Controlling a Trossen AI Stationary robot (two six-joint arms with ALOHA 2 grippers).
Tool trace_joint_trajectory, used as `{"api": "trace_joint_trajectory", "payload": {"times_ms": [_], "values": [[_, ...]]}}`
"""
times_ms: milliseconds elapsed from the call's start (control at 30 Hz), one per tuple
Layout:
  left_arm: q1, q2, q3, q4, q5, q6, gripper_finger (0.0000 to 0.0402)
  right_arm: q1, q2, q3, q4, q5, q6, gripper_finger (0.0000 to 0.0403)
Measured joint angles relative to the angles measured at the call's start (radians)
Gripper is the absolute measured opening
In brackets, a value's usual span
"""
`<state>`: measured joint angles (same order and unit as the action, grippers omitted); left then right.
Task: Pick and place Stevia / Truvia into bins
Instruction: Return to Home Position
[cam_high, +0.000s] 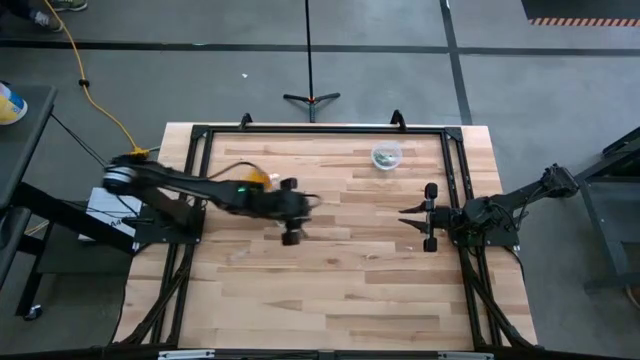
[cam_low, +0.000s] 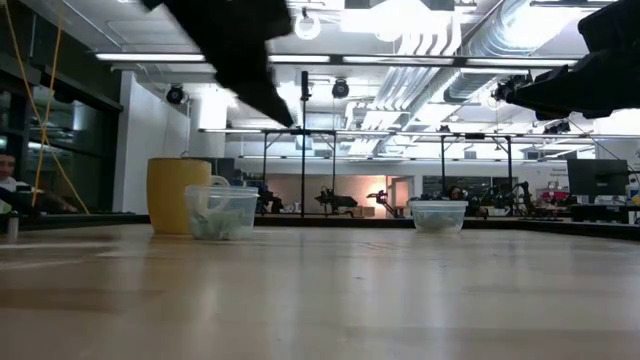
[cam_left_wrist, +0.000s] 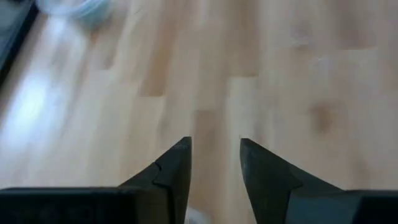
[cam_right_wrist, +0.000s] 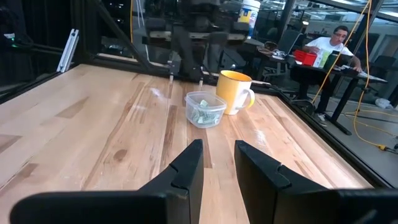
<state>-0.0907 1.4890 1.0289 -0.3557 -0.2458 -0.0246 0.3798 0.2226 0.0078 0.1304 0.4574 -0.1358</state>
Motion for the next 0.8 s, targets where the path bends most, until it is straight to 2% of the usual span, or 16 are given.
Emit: {"api": "trace_joint_trajectory", "payload": {"times_ms": [100, 267, 400, 467, 600, 800], "values": [[-0.001, -0.166, -0.240, 0.237, 0.081, 0.025, 0.0158, 0.000, 0.000, 0.000, 0.000, 0.000, 0.003, 0.0083], [-0.001, -0.512, -0.612, 0.558, 0.064, 0.010, 0.0139, 0.000, 0.001, 0.000, -0.003, 0.000, 0.007, 0.0083], [-0.001, -0.818, -0.823, 0.711, 0.086, -0.007, 0.0121, 0.000, 0.000, 0.000, -0.008, 0.000, 0.014, 0.0083], [-0.001, -0.957, -0.884, 0.702, 0.109, -0.020, 0.0110, 0.000, 0.000, 0.000, -0.011, 0.001, 0.023, 0.0083], [-0.001, -1.185, -0.931, 0.555, 0.108, -0.029, 0.0077, 0.000, 0.000, 0.000, -0.006, 0.003, 0.023, 0.0083], [-0.001, -1.404, -0.933, 0.382, 0.181, 0.017, 0.0021, 0.000, 0.000, 0.000, 0.062, 0.049, 0.049, 0.0083]]}}
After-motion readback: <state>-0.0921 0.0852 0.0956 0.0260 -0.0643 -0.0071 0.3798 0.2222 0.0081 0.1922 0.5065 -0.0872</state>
